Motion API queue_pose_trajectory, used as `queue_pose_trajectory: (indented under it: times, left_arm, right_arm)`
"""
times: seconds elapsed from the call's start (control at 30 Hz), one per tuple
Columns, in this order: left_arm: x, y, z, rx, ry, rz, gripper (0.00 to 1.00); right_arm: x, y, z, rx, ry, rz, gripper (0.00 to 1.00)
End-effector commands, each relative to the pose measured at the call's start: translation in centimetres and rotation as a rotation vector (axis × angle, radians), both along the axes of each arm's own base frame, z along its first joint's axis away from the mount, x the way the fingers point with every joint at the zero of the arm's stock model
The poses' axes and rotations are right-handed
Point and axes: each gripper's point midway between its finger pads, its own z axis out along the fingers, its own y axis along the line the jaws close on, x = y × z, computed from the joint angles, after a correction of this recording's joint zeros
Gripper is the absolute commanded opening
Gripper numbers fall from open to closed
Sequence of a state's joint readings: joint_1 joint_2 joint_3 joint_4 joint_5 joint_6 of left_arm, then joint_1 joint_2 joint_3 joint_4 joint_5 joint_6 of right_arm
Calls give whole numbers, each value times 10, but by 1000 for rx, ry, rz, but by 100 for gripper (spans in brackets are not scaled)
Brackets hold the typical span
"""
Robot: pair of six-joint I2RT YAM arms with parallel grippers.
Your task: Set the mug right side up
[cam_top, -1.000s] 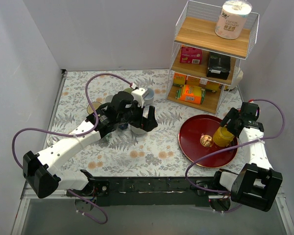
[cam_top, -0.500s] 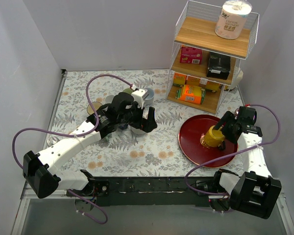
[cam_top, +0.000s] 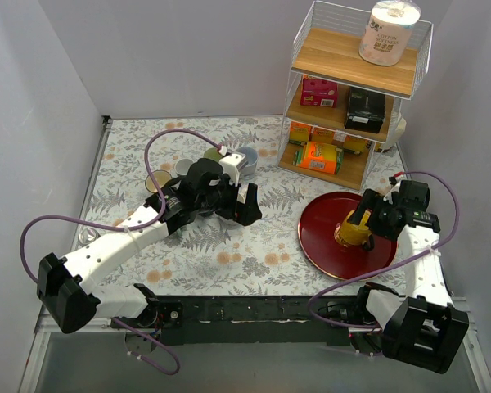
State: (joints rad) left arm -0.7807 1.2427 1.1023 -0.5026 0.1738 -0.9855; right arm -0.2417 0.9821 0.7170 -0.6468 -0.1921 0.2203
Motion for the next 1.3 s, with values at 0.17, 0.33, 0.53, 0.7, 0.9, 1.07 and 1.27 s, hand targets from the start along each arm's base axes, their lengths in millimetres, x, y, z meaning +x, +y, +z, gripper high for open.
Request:
queue_pose_trajectory:
  times: [0.17,0.33,0.53,0.7,0.9,1.07,1.27]
  left_arm:
    - [-7,4,12,-50,-19,-6,98]
    - [-9,6,12,-52,-21,-3,98]
    - [-9,5,13,-53,-22,-6,98]
    - [-9,6,13,-53,-19,-5,98]
    - [-10,4,14,-63,-6,-5,98]
    - [-10,2,19,-76,-5,-1,98]
    - [-12,1,20,-88,9,-4,98]
  right_arm:
    - [-3,31,6,111,-22,168,91]
    - [-10,37,-5,104,32,137,87]
    - [-23,18,-23,-14,180,-44,83]
    - [-22,13,-27,-70,172,-82,71]
    - [-14,21,-34,-61,171,-50,52]
    - [-11,23,-40,-73,179,-40,40]
    - [-9,20,-44,-96,171,-42,25]
